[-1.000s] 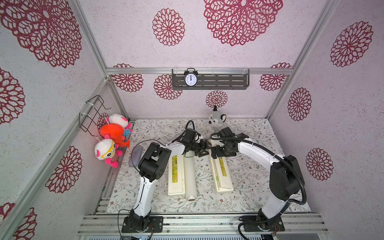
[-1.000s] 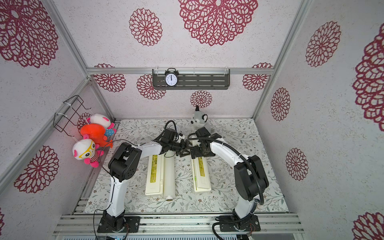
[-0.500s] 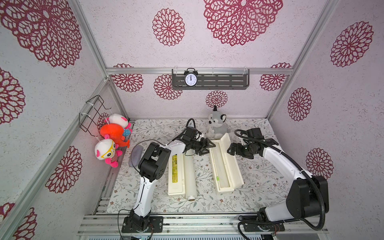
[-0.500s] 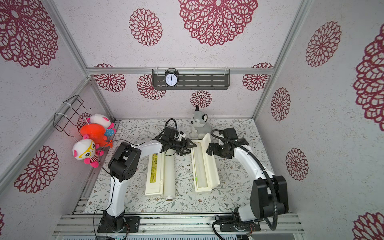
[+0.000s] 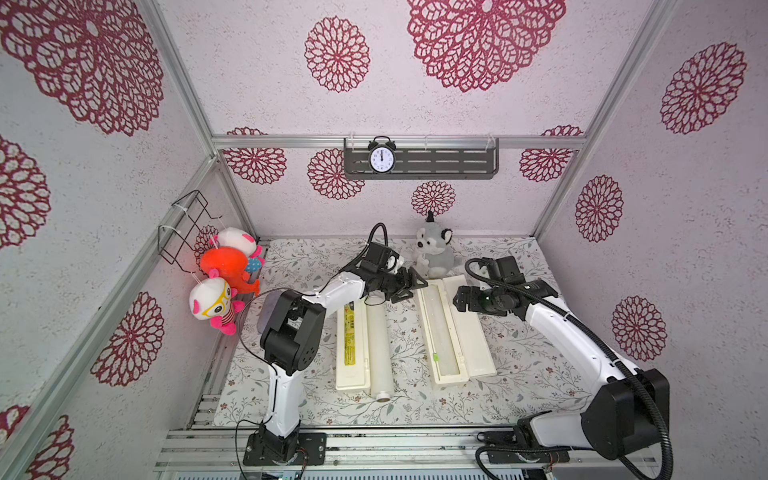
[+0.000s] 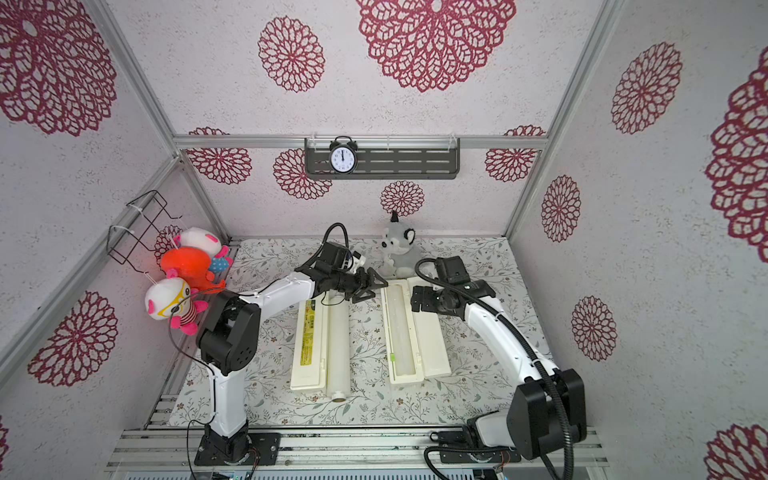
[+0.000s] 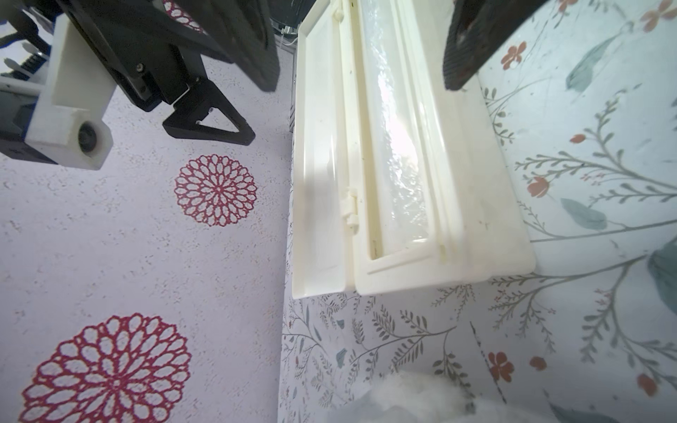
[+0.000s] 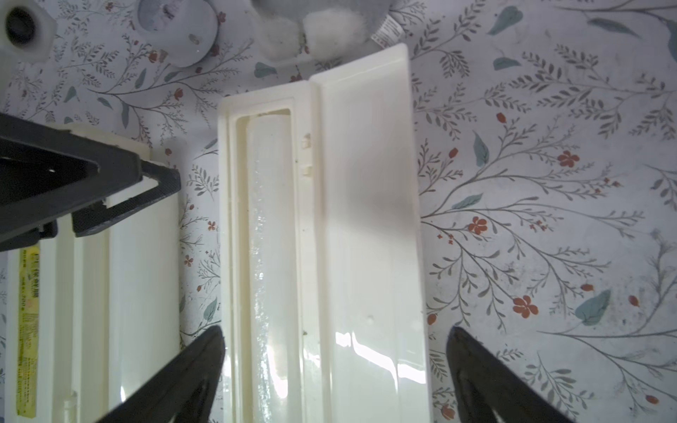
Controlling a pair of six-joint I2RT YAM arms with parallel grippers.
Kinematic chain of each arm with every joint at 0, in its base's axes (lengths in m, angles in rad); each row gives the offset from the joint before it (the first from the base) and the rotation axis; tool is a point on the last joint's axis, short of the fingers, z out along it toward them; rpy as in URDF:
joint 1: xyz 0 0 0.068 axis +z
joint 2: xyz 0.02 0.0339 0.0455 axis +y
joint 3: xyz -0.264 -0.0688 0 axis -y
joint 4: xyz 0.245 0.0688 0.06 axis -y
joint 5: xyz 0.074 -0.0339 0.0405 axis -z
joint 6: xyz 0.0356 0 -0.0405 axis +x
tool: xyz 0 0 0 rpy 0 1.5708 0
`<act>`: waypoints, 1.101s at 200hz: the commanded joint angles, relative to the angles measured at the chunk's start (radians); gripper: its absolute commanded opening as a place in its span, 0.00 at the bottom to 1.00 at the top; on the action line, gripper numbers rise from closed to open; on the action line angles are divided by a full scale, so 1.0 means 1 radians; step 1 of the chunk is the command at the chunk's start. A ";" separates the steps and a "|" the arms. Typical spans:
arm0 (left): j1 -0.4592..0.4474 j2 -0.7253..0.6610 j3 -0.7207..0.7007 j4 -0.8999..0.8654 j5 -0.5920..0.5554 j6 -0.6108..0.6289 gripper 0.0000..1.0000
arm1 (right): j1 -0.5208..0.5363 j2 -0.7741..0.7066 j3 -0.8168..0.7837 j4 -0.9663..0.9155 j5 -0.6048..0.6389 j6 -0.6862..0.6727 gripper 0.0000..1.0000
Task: Put plastic wrap rolls into dispensers
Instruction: Open the lid of the plastic wrap cutting box, then pick up the plastic wrap cutting box from the center of the board.
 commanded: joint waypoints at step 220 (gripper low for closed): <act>0.577 -0.774 -0.990 0.025 -0.128 0.046 0.66 | 0.497 0.706 0.622 0.119 -0.109 0.148 0.99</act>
